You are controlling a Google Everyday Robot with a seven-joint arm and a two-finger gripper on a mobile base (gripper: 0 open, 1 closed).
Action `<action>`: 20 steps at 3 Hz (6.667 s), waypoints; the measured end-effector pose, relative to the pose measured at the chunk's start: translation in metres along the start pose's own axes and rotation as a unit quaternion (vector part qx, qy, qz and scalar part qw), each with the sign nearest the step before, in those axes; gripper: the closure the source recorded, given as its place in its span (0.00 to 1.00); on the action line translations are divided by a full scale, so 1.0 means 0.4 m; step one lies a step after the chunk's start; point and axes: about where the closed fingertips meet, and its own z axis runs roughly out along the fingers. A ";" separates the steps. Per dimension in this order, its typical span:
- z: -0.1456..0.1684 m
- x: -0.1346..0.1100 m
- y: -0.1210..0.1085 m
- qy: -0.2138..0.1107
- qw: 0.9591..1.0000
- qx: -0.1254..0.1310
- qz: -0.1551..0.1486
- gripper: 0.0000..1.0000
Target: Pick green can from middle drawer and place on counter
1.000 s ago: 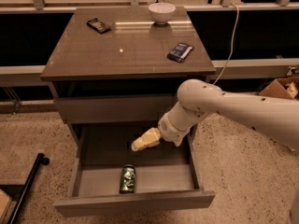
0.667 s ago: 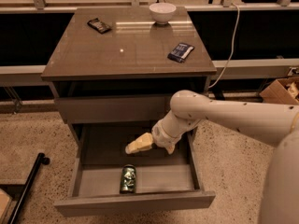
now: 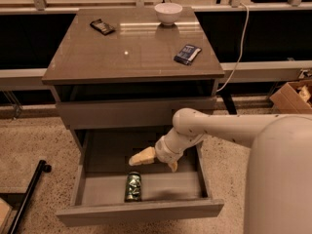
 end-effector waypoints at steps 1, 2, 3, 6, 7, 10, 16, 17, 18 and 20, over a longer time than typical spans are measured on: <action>0.108 -0.038 -0.009 0.006 0.999 0.016 0.040 0.00; 0.231 -0.060 -0.025 0.021 0.995 0.040 0.087 0.00; 0.337 -0.057 -0.032 0.049 0.990 0.058 0.123 0.00; 0.415 -0.031 -0.005 0.090 0.982 0.072 0.150 0.61; 0.349 -0.034 0.016 0.068 0.984 0.064 0.150 0.84; -0.115 0.014 0.071 -0.094 0.991 -0.079 0.054 1.00; -0.964 -0.176 0.088 -0.361 0.928 0.031 -0.090 1.00; -1.057 -0.275 0.159 -0.423 0.890 0.065 -0.155 1.00; -1.169 -0.385 0.281 -0.485 0.834 0.097 -0.244 1.00; -1.193 -0.553 0.408 -0.523 0.780 0.068 -0.337 1.00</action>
Offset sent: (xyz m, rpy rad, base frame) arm 0.0257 0.0711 -0.1379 -0.1731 0.1974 -0.2109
